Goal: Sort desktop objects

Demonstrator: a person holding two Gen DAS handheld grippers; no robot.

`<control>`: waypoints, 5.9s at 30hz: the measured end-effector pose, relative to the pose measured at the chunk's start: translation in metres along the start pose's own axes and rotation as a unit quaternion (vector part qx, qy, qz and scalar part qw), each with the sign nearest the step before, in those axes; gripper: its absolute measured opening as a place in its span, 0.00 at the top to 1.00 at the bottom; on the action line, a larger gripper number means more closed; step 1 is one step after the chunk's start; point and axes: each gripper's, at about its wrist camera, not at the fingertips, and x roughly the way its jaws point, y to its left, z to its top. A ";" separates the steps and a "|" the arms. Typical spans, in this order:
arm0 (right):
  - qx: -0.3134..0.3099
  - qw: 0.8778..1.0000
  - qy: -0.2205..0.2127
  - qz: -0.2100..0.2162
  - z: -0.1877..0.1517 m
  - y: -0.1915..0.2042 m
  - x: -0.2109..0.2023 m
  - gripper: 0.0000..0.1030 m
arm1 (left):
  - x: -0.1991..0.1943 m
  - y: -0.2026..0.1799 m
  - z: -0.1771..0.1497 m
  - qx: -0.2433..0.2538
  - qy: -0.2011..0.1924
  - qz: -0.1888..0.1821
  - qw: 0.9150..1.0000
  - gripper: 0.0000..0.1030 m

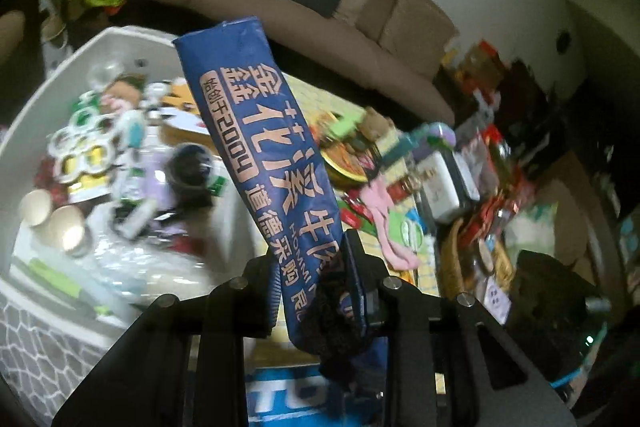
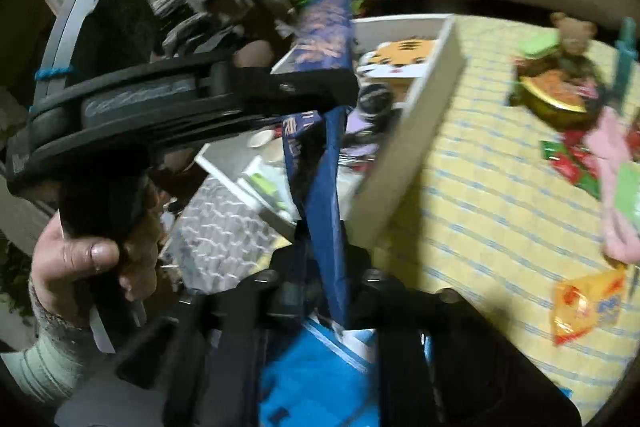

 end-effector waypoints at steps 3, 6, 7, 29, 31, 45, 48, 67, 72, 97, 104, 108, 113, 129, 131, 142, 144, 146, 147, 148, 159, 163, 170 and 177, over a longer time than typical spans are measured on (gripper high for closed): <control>-0.034 0.999 0.025 0.003 0.019 0.024 0.026 0.91 | -0.021 0.038 0.005 -0.032 -0.017 0.001 0.999 0.73; -0.084 0.994 0.068 0.018 0.037 0.051 0.060 0.93 | -0.038 0.079 0.005 -0.065 -0.034 0.011 0.997 0.73; -0.105 0.991 0.086 0.020 0.042 0.059 0.072 0.92 | -0.043 0.096 0.004 -0.083 -0.040 0.013 0.996 0.73; -0.299 0.865 0.399 0.061 0.058 0.044 0.220 0.92 | -0.037 0.177 -0.044 -0.218 -0.068 0.068 0.971 0.53; -0.308 0.857 0.409 0.053 0.054 0.038 0.223 0.92 | -0.046 0.177 -0.041 -0.212 -0.081 0.067 0.972 0.53; -0.298 0.853 0.429 0.019 0.056 0.016 0.198 0.80 | -0.046 0.174 0.033 -0.080 -0.016 0.147 0.986 0.46; -0.301 0.863 0.406 0.006 0.064 0.016 0.180 0.68 | -0.024 0.178 0.034 -0.064 0.022 0.168 0.984 0.44; -0.126 0.970 0.172 -0.121 0.068 -0.037 -0.014 0.00 | -0.002 0.049 -0.012 0.048 0.048 0.122 0.990 0.00; -0.012 0.975 0.121 -0.187 0.032 -0.103 -0.059 0.00 | 0.032 -0.003 -0.034 0.078 0.072 0.084 0.991 0.00; 0.141 0.933 0.017 -0.330 -0.053 -0.265 -0.056 0.27 | 0.227 -0.115 -0.062 0.139 0.143 0.069 0.977 0.00; 0.105 0.928 0.049 -0.354 -0.054 -0.266 -0.036 0.81 | 0.233 -0.104 -0.062 0.110 0.160 0.050 0.980 0.00; 0.114 0.944 0.010 -0.310 -0.048 -0.252 -0.062 0.83 | 0.223 -0.099 -0.062 0.096 0.161 0.035 0.982 0.00; 0.105 0.956 -0.051 -0.270 -0.033 -0.211 -0.104 0.84 | 0.203 -0.096 -0.062 0.081 0.156 0.015 0.984 0.00; 0.157 0.980 -0.065 -0.106 -0.012 -0.157 -0.063 0.82 | 0.107 -0.068 -0.040 0.052 0.092 0.033 0.994 0.00; 0.184 0.979 -0.047 -0.069 -0.015 -0.160 -0.042 0.75 | 0.095 -0.057 -0.032 0.040 0.083 0.037 0.995 0.00; 0.117 0.966 -0.111 -0.203 -0.010 -0.142 -0.122 0.44 | 0.130 -0.063 -0.037 0.084 0.120 0.047 0.988 0.00; 0.111 0.955 -0.095 -0.260 -0.018 -0.156 -0.132 0.44 | 0.151 -0.073 -0.047 0.110 0.140 0.053 0.983 0.00; 0.117 0.952 -0.076 -0.274 -0.031 -0.175 -0.133 0.44 | 0.166 -0.082 -0.056 0.135 0.151 0.053 0.978 0.00; 0.119 0.952 -0.070 -0.273 -0.035 -0.181 -0.132 0.44 | 0.173 -0.087 -0.059 0.144 0.155 0.053 0.976 0.00; 0.122 0.953 -0.060 -0.271 -0.040 -0.189 -0.129 0.44 | 0.181 -0.091 -0.063 0.155 0.160 0.055 0.973 0.00; 0.153 0.951 0.011 -0.267 -0.079 -0.242 -0.107 0.44 | 0.248 -0.087 -0.112 0.272 0.263 0.159 0.912 0.23; 0.155 0.953 -0.006 -0.262 -0.074 -0.239 -0.113 0.44 | 0.235 -0.083 -0.106 0.260 0.254 0.148 0.920 0.77; 0.165 0.952 -0.026 -0.256 -0.068 -0.233 -0.121 0.44 | 0.197 -0.080 -0.089 0.224 0.226 0.093 0.943 0.92; 0.172 0.952 -0.034 -0.251 -0.064 -0.230 -0.121 0.44 | 0.145 -0.083 -0.087 0.249 0.228 0.095 0.937 0.91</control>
